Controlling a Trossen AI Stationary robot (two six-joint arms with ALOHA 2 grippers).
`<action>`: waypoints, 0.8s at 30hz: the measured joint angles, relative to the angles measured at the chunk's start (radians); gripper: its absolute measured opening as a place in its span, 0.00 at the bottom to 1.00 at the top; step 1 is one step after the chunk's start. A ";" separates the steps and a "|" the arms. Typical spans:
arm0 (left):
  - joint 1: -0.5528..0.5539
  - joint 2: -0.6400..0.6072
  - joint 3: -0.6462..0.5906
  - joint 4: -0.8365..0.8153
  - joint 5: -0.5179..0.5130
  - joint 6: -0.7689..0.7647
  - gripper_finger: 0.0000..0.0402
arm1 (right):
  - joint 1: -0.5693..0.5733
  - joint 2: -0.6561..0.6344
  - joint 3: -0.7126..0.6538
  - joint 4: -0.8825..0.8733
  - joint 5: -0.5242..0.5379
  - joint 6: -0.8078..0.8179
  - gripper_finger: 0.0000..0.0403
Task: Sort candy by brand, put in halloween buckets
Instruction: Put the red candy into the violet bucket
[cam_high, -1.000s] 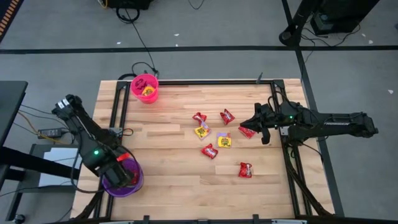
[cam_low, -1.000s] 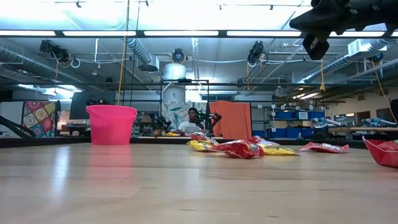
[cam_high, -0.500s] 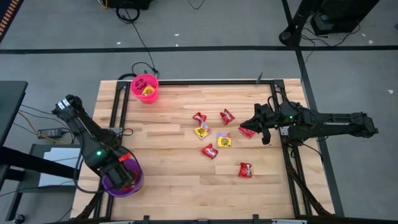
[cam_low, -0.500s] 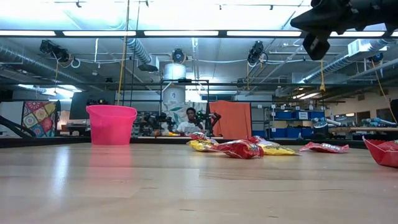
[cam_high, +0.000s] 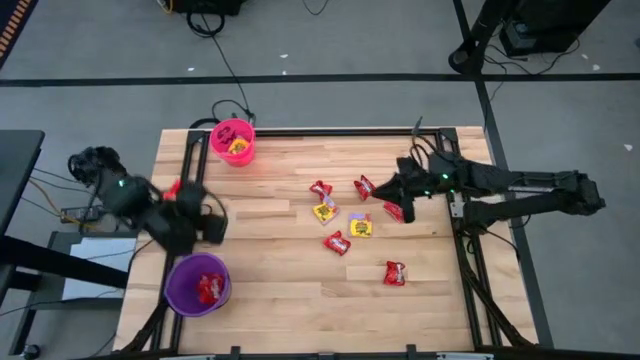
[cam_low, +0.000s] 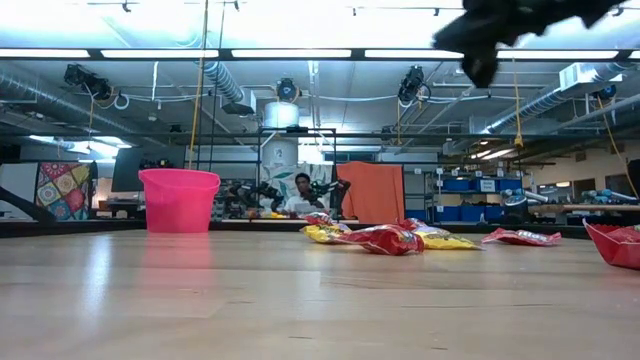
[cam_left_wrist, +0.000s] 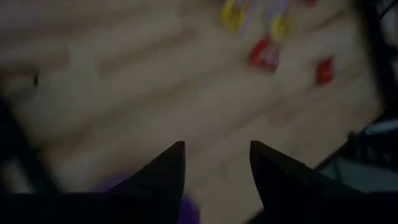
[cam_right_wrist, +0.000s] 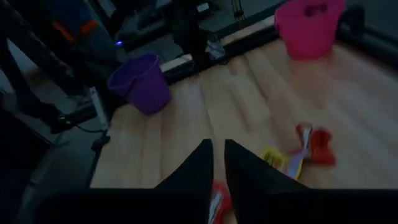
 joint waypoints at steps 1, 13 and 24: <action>0.033 -0.002 0.010 -0.005 -0.028 0.053 0.46 | -0.008 0.035 0.027 0.000 0.001 -0.024 0.17; 0.401 0.001 0.039 -0.001 -0.261 0.583 0.46 | -0.107 0.493 0.267 0.068 0.021 -0.179 0.37; 0.534 0.013 0.038 0.041 -0.263 0.794 0.46 | -0.147 0.807 0.360 0.110 0.056 -0.210 0.40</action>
